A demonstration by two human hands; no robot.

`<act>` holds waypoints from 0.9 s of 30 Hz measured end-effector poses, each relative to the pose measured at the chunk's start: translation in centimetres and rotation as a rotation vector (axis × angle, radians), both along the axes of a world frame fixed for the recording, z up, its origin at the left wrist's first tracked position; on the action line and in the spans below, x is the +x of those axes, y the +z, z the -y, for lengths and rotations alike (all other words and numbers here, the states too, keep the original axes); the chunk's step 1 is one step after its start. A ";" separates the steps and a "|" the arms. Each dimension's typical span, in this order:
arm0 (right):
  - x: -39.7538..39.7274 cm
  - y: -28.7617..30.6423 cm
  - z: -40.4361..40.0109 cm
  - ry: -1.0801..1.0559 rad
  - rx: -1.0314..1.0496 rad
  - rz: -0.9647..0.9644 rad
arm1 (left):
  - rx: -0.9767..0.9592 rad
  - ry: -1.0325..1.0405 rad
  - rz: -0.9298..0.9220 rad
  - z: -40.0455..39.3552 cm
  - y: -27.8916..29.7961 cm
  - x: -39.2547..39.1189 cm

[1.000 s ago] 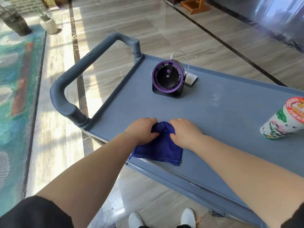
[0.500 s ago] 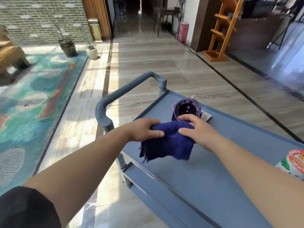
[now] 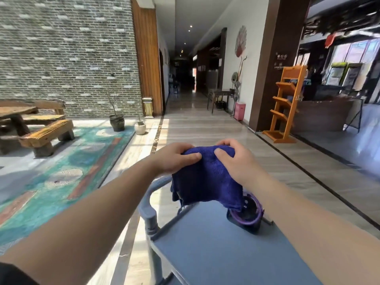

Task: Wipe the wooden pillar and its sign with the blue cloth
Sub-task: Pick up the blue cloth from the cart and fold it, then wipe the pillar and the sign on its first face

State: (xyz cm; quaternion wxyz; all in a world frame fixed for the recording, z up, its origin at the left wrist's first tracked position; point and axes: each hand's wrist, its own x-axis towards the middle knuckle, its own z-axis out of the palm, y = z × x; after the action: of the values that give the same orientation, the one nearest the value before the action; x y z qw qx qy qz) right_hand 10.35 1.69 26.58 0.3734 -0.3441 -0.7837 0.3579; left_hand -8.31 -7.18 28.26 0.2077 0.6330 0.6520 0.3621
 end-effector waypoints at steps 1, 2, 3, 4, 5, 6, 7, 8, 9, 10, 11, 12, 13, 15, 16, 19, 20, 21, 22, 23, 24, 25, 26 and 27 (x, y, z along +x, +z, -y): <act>-0.1 0.9 0.0 0.036 0.020 0.009 | 0.010 0.019 -0.027 0.5 1.0 -0.2; -0.2 1.6 0.1 0.072 0.045 0.019 | 0.021 0.041 -0.063 1.2 1.8 -0.2; -0.4 2.3 0.2 0.105 0.077 0.022 | 0.036 0.067 -0.102 1.9 2.5 -0.3; -0.6 2.9 0.5 0.130 0.110 0.017 | 0.049 0.087 -0.124 2.6 3.0 -0.2; -0.8 3.4 0.9 0.156 0.146 0.000 | 0.062 0.113 -0.136 3.5 3.4 0.0; -1.0 3.9 1.4 0.188 0.185 -0.021 | 0.075 0.146 -0.149 4.5 3.9 0.3; -1.3 4.2 1.9 0.217 0.217 -0.044 | 0.083 0.185 -0.180 5.4 4.3 0.6; -1.7 4.5 2.3 0.244 0.240 -0.065 | 0.088 0.234 -0.228 6.4 4.7 0.8; -2.1 4.8 2.8 0.273 0.264 -0.082 | 0.083 0.294 -0.272 7.5 5.2 1.0; -2.4 5.1 3.3 0.303 0.297 -0.093 | 0.076 0.352 -0.304 8.7 5.9 1.4; -2.9 5.7 3.8 0.332 0.337 -0.101 | 0.072 0.403 -0.339 10.0 6.6 1.7; -3.3 6.4 4.3 0.366 0.382 -0.101 | 0.074 0.447 -0.381 11.2 7.5 2.1; -4.0 7.0 5.0 0.417 0.439 -0.088 | 0.072 0.504 -0.417 12.7 8.1 2.4; -5.2 8.4 6.8 0.487 0.558 -0.078 | 0.053 0.595 -0.499 15.8 9.3 2.9; -5.9 9.2 8.0 0.524 0.607 -0.092 | 0.046 0.649 -0.535 17.5 9.9 3.1; -8.1 11.4 12.9 0.632 0.690 -0.151 | 0.045 0.802 -0.616 23.6 12.0 3.9; -8.9 12.2 14.9 0.666 0.705 -0.184 | 0.044 0.849 -0.637 25.9 12.8 4.2; -9.6 12.9 17.1 0.701 0.711 -0.225 | 0.043 0.897 -0.649 28.3 13.7 4.6; -10.2 13.6 19.3 0.737 0.718 -0.268 | 0.050 0.943 -0.655 30.6 14.5 5.0; -10.7 14.4 21.7 0.772 0.733 -0.312 | 0.062 0.994 -0.664 33.1 15.2 5.6; -11.2 15.1 23.9 0.804 0.747 -0.354 | 0.077 1.039 -0.678 35.5 16.0 6.3; -11.6 15.8 26.2 0.826 0.761 -0.398 | 0.087 1.080 -0.691 37.8 16.7 6.9; -11.9 16.7 28.6 0.850 0.768 -0.444 | 0.092 1.119 -0.717 40.3 17.7 7.7; -12.0 17.3 30.4 0.863 0.778 -0.477 | 0.098 1.150 -0.733 42.1 18.5 8.4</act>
State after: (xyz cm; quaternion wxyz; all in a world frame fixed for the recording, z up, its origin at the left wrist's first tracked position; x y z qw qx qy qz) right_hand -1.67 -28.67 43.92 0.4578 0.2538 -0.8199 0.2320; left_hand 0.05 -49.26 46.71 -0.2805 0.2765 0.8957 0.2063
